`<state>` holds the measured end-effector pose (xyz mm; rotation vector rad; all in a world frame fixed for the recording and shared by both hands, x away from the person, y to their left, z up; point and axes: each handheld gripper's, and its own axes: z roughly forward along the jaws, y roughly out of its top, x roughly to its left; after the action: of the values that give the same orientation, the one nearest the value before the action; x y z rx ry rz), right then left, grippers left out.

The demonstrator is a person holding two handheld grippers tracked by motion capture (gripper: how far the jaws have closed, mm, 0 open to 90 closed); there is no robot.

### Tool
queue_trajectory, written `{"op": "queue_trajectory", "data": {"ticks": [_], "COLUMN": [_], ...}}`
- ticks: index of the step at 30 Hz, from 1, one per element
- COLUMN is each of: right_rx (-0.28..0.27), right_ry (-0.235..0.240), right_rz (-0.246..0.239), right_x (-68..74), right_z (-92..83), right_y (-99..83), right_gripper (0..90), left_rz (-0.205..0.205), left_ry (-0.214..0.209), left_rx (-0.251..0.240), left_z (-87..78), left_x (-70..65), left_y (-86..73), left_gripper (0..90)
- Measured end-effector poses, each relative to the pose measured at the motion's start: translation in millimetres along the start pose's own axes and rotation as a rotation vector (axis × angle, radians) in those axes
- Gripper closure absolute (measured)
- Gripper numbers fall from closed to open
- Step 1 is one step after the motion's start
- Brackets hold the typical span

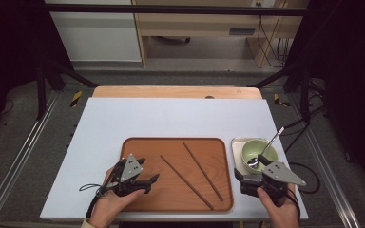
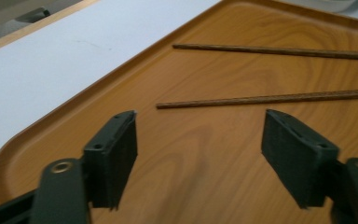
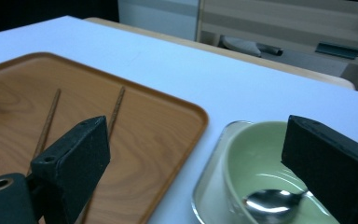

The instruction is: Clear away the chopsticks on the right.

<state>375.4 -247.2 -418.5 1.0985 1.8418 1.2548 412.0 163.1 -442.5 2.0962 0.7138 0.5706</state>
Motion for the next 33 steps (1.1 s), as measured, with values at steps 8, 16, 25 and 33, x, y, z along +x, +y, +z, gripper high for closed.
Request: {"op": "queue_trajectory", "data": {"ticks": [8, 16, 25, 33], "right_rx": [-0.036, -0.066, -0.149, -0.154], "right_ry": [-0.051, -0.033, -0.033, -0.019], "right_rz": [0.020, -0.007, 0.069, 0.067], "right_x": [-16.2, -13.1, -19.4, -19.2], "right_z": [-15.9, -17.9, -18.3, -12.7], "right_y": [-13.8, -14.4, -18.6, -20.5], "right_gripper": [4.5, 7.4, 8.9, 9.0], "left_rz": [-0.047, -0.044, -0.037, -0.015], "left_ry": [-0.076, -0.098, -0.132, -0.166], "left_rx": [-0.014, -0.029, 0.075, 0.193], "left_z": [14.2, 16.4, 34.4, 52.5], "left_x": [-10.3, -10.3, -8.6, -13.2], "left_y": [10.5, 26.2, 22.8, 25.0], "left_gripper": [50.2, 69.8, 84.4, 89.8]}}
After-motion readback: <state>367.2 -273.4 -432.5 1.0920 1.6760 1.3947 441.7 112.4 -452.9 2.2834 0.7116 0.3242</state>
